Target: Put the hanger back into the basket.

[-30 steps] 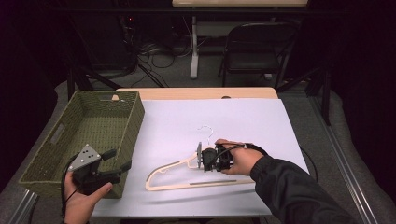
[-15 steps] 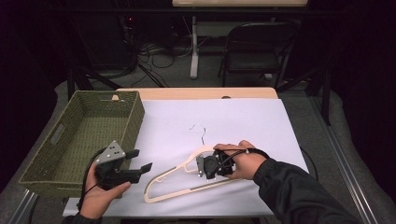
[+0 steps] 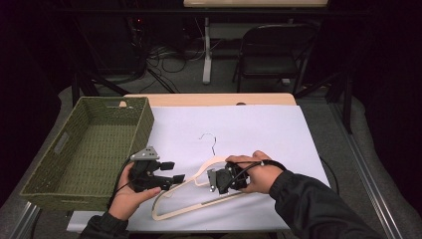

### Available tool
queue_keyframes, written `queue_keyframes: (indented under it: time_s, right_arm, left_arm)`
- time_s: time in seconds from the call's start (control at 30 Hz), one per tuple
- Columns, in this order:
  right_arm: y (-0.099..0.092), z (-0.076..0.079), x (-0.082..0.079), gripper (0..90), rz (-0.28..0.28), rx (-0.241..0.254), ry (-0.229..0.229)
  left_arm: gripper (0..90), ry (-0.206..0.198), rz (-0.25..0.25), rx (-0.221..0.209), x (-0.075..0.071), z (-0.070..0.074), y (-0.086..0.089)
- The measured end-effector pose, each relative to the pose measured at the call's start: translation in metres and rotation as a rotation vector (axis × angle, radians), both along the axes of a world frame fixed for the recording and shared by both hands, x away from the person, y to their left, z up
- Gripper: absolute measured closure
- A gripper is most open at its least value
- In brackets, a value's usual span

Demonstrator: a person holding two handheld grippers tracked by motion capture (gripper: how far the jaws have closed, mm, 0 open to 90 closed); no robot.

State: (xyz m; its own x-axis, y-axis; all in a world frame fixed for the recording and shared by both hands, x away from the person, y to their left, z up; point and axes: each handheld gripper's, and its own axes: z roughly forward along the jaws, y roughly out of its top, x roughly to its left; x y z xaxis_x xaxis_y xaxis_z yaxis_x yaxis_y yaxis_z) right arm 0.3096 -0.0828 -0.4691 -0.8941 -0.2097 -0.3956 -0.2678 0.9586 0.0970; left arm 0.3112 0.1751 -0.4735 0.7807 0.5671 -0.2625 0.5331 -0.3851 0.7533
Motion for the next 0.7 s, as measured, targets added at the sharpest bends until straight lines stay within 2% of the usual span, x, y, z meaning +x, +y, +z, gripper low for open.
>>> queue_keyframes:
  time_s: [0.03, 0.17, 0.2, 0.3, 0.33, 0.43, 0.7]
  right_arm:
    - [0.000, 0.000, 0.000, 85.7, 0.007, -0.001, -0.005]
    - [0.001, 0.000, 0.000, 85.7, 0.008, -0.004, -0.008]
    - [0.001, 0.000, -0.001, 85.6, 0.002, -0.001, -0.009]
    - [0.002, -0.001, -0.001, 85.6, 0.014, -0.001, -0.018]
    - [0.003, -0.001, -0.001, 85.7, 0.010, 0.003, -0.027]
    - [0.003, -0.001, -0.002, 85.6, 0.012, 0.007, -0.032]
    - [0.002, 0.001, -0.003, 85.6, 0.020, 0.016, -0.062]
  left_arm:
    - [36.2, 0.027, -0.013, -0.005, 0.003, -0.002, -0.004]
    - [36.8, 0.047, -0.033, 0.004, 0.007, -0.005, -0.011]
    - [36.8, 0.068, -0.047, 0.009, 0.008, -0.006, -0.013]
    - [36.8, 0.093, -0.069, 0.007, 0.012, -0.008, -0.019]
    - [38.7, 0.117, -0.084, 0.006, 0.014, -0.010, -0.023]
    - [39.9, 0.140, -0.091, -0.010, 0.016, -0.012, -0.025]
    - [45.7, 0.209, -0.122, -0.020, 0.021, -0.017, -0.033]
